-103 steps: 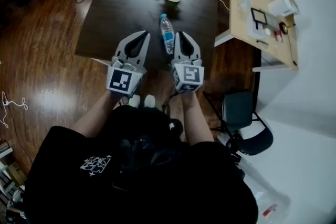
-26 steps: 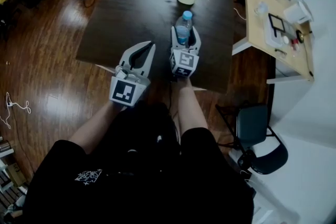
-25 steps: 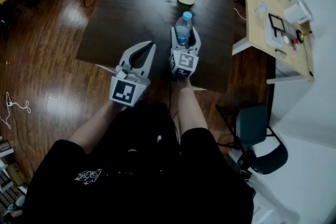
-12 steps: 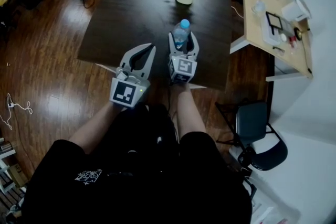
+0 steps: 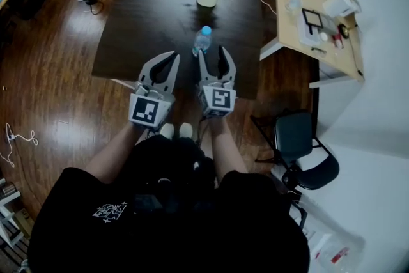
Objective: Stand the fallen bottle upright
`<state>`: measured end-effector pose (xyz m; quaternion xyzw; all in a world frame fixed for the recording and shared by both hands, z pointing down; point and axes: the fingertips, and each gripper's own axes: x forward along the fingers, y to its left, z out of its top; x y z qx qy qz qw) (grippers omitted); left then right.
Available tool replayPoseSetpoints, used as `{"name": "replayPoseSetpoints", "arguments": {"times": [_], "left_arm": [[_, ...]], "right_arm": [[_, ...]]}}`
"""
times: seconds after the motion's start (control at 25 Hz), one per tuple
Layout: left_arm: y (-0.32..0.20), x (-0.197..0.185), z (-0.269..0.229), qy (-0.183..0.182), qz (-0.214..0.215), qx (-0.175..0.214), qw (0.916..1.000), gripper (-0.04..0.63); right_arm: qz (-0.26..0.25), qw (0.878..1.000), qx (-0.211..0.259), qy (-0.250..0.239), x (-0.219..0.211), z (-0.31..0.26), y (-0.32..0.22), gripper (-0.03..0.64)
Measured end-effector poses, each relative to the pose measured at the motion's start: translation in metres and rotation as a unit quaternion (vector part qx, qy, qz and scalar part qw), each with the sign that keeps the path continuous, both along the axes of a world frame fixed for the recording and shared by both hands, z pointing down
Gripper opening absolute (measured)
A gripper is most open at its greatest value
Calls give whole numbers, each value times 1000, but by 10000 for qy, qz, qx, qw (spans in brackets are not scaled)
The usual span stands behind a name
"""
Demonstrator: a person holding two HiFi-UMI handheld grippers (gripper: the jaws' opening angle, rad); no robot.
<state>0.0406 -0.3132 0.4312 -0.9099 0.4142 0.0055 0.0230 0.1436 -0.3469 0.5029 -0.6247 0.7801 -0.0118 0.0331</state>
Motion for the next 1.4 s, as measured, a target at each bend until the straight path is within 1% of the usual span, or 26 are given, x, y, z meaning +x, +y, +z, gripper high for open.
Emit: {"name": "replayPoseSetpoints", "arguments": {"times": [0.08, 0.28, 0.36, 0.4, 0.56, 0.68, 0.96, 1.12, 1.4], "left_arm": [[3, 4, -8, 30, 45, 30, 10000, -3], [4, 5, -15, 153, 67, 88, 9998, -4], [7, 4, -14, 176, 89, 83, 9998, -4], [8, 3, -14, 207, 90, 86, 9997, -4], [11, -8, -17, 265, 93, 92, 9996, -3], [12, -13, -21, 308, 172, 148, 9993, -5], [15, -22, -29, 346, 402, 236, 9983, -5], [22, -28, -33, 343, 442, 313, 9979, -4], [53, -32, -40, 378, 404, 383, 9977, -5]], "right_arm": [[-16, 10000, 53, 71, -3, -19, 16, 230], [192, 9997, 19, 140, -4, -40, 41, 78], [270, 9995, 33, 187, -2, -47, 50, 32], [303, 9992, 65, 235, 0, -52, 53, 20], [288, 9991, 50, 314, -3, -66, 62, 19], [309, 9989, 189, 301, -8, -78, 63, 20], [521, 9980, 89, 349, -10, -87, 76, 21], [528, 9976, 90, 448, -15, -91, 90, 21], [580, 9976, 352, 158, -2, -110, 131, 20]]}}
